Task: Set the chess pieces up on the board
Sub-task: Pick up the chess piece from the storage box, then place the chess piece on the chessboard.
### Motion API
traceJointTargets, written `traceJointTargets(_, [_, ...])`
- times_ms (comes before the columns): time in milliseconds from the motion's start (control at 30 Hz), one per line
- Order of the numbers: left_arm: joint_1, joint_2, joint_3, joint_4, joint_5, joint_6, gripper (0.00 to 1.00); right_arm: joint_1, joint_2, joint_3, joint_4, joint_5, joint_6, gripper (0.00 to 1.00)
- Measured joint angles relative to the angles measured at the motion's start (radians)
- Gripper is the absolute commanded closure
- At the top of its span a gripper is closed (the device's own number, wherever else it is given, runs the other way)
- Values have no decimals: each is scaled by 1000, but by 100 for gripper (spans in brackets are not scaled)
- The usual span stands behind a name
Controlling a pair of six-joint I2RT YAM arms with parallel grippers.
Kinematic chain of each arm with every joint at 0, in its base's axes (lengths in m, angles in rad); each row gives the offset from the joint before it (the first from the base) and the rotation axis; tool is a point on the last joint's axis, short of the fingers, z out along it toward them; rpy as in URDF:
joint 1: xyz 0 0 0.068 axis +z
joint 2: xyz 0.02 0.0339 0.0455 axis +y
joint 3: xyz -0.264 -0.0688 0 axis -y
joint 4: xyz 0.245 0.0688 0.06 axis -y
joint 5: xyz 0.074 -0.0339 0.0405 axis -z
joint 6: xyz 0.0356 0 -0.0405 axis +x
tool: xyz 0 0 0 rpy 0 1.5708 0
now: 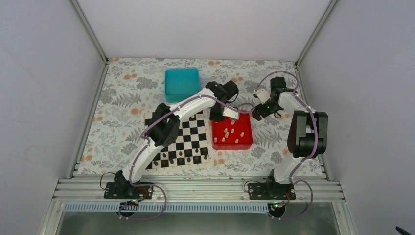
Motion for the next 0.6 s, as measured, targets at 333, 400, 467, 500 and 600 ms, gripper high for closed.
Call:
traceJointTargets(333, [-8, -12, 116, -54, -26, -1, 95, 0, 0, 0, -4, -1, -2, 0])
traceJointTargets(400, [-7, -34, 123, -64, -35, -2, 94, 0, 0, 0, -5, -2, -2, 0])
traceJointTargets(467, [-5, -70, 113, -67, -43, -4, 94, 0, 0, 0, -6, -2, -2, 0])
traceJointTargets(500, [-2, -97, 93, -63, -47, -5, 94, 0, 0, 0, -6, -3, -2, 0])
traceJointTargets(600, [22, -207, -21, -40, -53, -10, 94, 1, 0, 0, -7, -3, -1, 0])
